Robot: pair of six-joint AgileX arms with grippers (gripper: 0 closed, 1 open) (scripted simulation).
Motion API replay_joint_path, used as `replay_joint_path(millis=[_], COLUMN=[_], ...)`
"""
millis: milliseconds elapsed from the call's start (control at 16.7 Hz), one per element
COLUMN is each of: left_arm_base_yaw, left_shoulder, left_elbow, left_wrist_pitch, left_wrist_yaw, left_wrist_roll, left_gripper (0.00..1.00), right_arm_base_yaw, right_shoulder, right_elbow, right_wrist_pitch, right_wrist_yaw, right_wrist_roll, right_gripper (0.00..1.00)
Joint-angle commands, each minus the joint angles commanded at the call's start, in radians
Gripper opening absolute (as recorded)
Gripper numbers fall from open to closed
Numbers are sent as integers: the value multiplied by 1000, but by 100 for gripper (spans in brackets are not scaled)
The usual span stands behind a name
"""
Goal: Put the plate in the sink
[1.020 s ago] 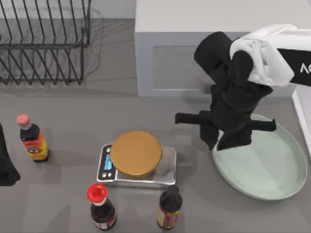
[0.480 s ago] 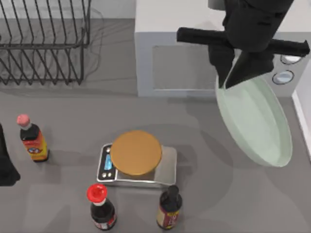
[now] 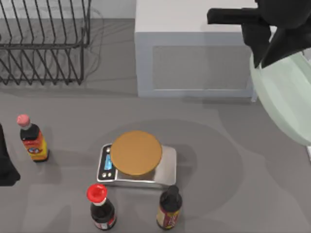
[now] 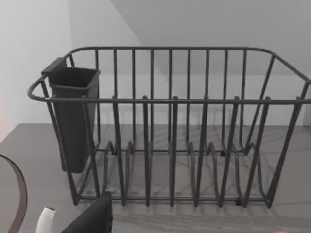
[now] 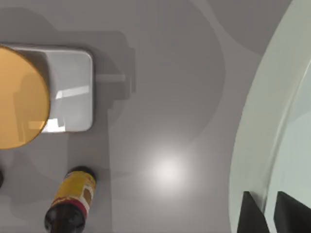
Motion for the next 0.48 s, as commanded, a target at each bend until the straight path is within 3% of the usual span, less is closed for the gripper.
replay_joint_path(millis=[240, 480], left_arm_base_yaw=[0, 0], left_shoulder=[0, 0], left_elbow=[0, 0], left_wrist_pitch=[0, 0], left_wrist_yaw=[0, 0], left_wrist_roll=[0, 0], left_gripper=[100, 100], right_arm_base_yaw=[-23, -164], right_shoulder=[0, 78], right_elbow=[30, 153], right_wrist_pitch=[-15, -55], right_wrist_yaw=[4, 22], right_wrist_roll=[-12, -96], right_gripper=[0, 0])
